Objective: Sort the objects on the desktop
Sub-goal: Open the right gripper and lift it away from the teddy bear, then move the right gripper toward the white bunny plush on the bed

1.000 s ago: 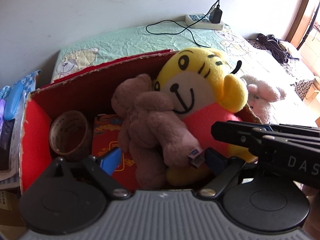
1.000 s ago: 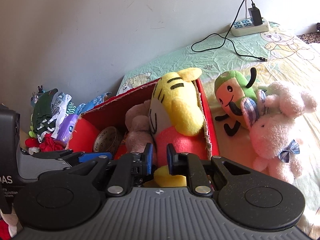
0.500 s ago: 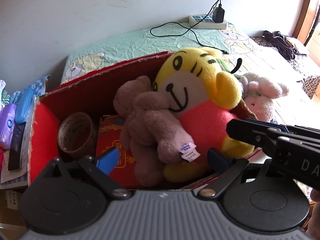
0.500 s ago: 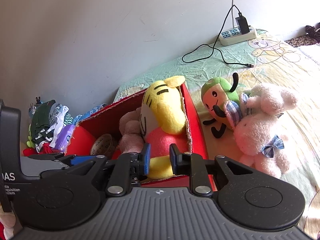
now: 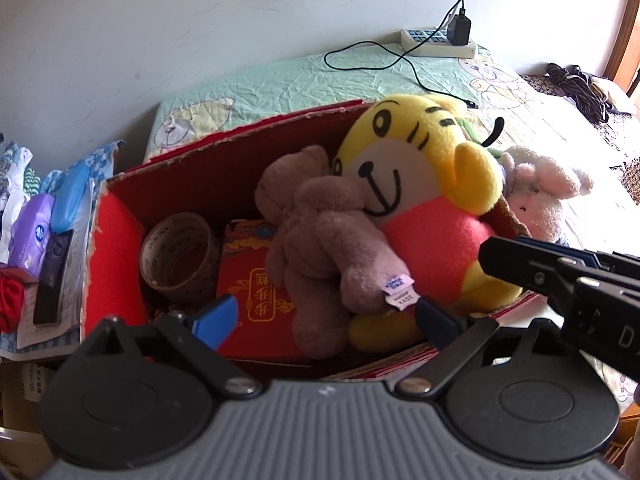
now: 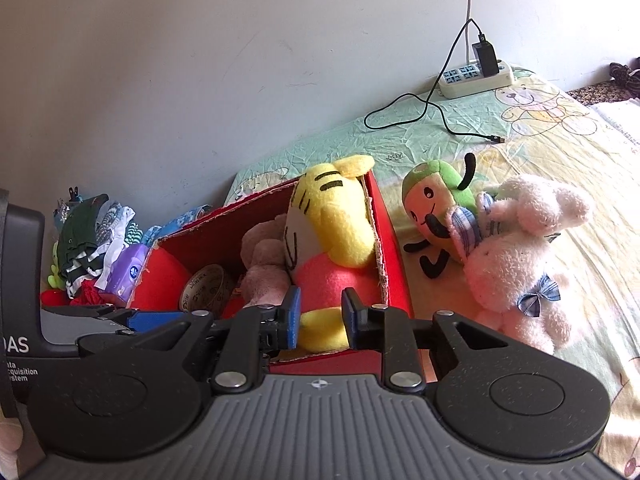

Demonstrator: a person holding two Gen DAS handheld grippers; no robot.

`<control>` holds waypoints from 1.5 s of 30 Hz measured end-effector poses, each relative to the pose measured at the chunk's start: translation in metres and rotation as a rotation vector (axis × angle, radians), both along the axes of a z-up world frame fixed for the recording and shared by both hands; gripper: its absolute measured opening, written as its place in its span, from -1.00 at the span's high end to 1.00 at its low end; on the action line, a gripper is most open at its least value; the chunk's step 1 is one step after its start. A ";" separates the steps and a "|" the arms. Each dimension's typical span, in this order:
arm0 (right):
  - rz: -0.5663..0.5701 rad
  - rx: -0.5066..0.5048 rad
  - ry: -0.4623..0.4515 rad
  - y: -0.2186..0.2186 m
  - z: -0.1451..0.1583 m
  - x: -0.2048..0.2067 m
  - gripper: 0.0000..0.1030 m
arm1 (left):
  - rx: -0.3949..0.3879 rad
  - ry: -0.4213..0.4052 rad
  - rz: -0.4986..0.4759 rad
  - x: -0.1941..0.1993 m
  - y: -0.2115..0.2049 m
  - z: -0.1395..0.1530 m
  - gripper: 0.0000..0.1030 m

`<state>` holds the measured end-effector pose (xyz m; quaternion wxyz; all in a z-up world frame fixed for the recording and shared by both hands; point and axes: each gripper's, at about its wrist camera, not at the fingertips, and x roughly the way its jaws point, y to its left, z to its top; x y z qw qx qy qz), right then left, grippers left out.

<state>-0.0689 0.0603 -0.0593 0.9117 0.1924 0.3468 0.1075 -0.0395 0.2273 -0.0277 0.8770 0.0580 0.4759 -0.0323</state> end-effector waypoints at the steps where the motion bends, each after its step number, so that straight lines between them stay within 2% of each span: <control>1: -0.002 -0.011 -0.001 0.001 0.001 0.000 0.50 | -0.003 0.003 0.005 0.000 0.002 0.000 -0.87; 12: 0.004 -0.090 -0.032 0.016 0.007 -0.003 0.50 | 0.000 0.003 0.055 -0.004 0.013 0.001 -0.87; 19: 0.057 -0.134 -0.040 0.024 0.008 0.002 0.48 | 0.008 0.004 0.133 -0.005 0.021 0.003 -0.88; 29: 0.177 -0.107 -0.042 0.018 0.011 0.008 0.48 | 0.030 -0.027 0.224 -0.014 0.015 0.015 -0.88; 32: 0.218 -0.088 -0.045 0.014 0.013 0.010 0.49 | 0.063 -0.044 0.255 -0.018 0.010 0.022 -0.87; 45: 0.350 -0.028 -0.079 -0.018 0.028 0.013 0.49 | 0.081 -0.088 0.343 -0.039 -0.017 0.051 -0.88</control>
